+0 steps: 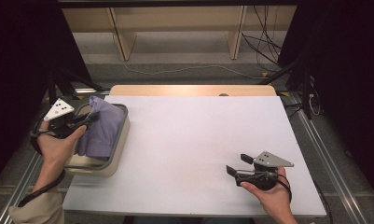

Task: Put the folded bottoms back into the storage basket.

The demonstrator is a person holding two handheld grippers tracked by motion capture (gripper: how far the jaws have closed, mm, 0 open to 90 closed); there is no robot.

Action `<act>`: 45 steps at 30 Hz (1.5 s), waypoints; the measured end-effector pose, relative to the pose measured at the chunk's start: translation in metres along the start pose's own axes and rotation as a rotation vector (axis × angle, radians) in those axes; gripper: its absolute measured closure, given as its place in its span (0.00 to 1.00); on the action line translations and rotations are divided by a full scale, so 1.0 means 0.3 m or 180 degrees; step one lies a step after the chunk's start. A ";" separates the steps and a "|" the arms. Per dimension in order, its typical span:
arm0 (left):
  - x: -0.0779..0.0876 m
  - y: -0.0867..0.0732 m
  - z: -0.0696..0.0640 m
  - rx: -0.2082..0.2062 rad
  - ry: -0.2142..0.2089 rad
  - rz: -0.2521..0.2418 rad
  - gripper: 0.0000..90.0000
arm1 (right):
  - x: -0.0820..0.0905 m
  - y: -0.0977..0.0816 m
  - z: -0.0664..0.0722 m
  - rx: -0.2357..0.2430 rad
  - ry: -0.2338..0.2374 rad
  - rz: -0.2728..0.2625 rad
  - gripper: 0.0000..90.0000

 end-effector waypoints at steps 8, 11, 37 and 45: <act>-0.018 -0.012 0.018 -0.0002 0.0055 0.0058 0.94 | -0.002 -0.001 0.000 -0.0006 -0.0001 0.0007 0.29; -0.022 -0.014 0.022 0.0000 0.0058 0.0071 0.94 | -0.002 -0.001 0.000 -0.0012 -0.0002 0.0009 0.29; -0.079 -0.051 0.115 0.0053 0.0290 0.0317 0.92 | -0.006 -0.001 -0.001 -0.0009 0.0004 0.0008 0.29; -0.084 -0.077 0.158 0.0110 0.0396 0.0419 0.92 | -0.008 -0.002 0.000 -0.0006 0.0008 0.0017 0.29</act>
Point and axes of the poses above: each handheld gripper's, and its own axes: x roughly backward along the jaws, y roughly out of its top, z roughly to its left, the point moved 3 cm from there along -x, roughly forward along the jaws, and after that the axes turned 1 degree about x, right-handed, at the moved point
